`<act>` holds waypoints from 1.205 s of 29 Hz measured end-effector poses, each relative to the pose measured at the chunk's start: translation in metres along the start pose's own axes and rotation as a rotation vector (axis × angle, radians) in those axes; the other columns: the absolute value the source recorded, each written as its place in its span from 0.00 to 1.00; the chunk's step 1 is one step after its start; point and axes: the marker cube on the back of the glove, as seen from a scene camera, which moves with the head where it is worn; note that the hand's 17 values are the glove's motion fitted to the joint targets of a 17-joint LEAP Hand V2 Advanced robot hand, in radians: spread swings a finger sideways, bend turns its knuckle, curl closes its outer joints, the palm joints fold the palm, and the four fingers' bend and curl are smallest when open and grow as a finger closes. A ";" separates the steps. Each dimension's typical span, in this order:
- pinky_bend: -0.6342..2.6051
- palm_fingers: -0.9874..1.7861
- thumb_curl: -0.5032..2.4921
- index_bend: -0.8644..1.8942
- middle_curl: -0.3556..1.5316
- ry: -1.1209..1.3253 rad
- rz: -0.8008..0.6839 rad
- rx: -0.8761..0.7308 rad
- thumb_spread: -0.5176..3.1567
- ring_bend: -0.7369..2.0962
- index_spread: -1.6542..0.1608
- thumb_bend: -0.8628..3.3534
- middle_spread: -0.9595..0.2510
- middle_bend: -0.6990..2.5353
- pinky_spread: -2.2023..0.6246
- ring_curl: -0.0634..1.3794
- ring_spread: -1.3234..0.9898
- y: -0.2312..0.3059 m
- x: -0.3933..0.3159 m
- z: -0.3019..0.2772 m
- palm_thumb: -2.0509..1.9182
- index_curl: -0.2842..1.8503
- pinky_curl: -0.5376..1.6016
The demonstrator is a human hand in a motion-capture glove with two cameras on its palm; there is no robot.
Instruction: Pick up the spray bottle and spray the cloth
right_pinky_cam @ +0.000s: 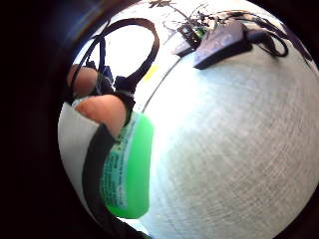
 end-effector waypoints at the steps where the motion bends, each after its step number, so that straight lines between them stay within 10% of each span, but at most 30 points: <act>1: 0.28 0.71 0.32 0.37 0.40 0.010 0.003 -0.021 0.38 0.44 0.73 0.22 0.73 0.28 0.84 0.30 0.54 -0.006 -0.008 0.001 0.77 0.27 0.40; 35: 0.29 0.74 0.36 0.36 0.37 0.437 0.216 -0.612 0.34 0.47 0.76 0.20 0.73 0.26 0.83 0.32 0.55 -0.132 -0.086 0.130 0.76 0.30 0.42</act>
